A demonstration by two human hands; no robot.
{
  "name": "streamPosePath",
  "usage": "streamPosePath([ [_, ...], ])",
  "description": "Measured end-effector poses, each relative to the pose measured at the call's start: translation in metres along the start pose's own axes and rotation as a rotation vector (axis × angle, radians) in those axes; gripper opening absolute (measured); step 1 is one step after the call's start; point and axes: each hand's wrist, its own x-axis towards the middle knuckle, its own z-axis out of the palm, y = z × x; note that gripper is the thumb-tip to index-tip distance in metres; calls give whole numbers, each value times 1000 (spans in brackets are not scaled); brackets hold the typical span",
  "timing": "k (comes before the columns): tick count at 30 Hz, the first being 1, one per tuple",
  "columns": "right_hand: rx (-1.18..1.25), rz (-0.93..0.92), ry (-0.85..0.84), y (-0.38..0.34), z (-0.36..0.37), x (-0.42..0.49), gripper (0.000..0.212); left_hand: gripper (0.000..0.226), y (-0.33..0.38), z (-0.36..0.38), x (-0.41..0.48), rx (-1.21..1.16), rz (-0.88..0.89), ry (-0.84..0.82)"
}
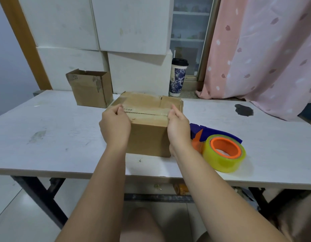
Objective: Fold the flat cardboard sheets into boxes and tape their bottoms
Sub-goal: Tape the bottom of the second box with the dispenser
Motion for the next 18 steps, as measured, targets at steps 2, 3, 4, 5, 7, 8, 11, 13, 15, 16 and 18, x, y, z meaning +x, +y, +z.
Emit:
streamPosePath([
  [2, 13, 5, 13, 1, 0, 1, 39, 30, 2, 1, 1, -3, -10, 22],
  [3, 8, 10, 9, 2, -1, 2, 39, 32, 3, 1, 1, 3, -16, 14],
  [4, -6, 11, -1, 2, -1, 2, 40, 31, 3, -1, 1, 12, -10, -9],
  [5, -34, 4, -14, 1, -2, 2, 41, 31, 3, -2, 1, 31, 14, -33],
  [7, -127, -37, -42, 0, -4, 2, 43, 34, 9, -4, -2, 189, 143, -62],
  [8, -177, -60, -53, 0, -4, 3, 44, 29, 11, -4, -3, 339, 237, -58],
  [11, -281, -111, -65, -4, -5, 4, 48, 31, 15, 3, -15, 605, 578, -114],
  [13, -305, -163, -46, -10, -13, 9, 47, 33, 14, 8, -28, 595, 768, -275],
  [15, -361, -247, 15, -19, -32, 19, 37, 33, 7, 11, -36, 652, 872, -326],
  [16, -444, -266, 36, -24, -47, 26, 32, 35, 5, 11, -37, 682, 877, -315],
  [18, -724, -215, 14, -32, -80, 40, 38, 36, 3, 11, -37, 705, 854, -288],
])
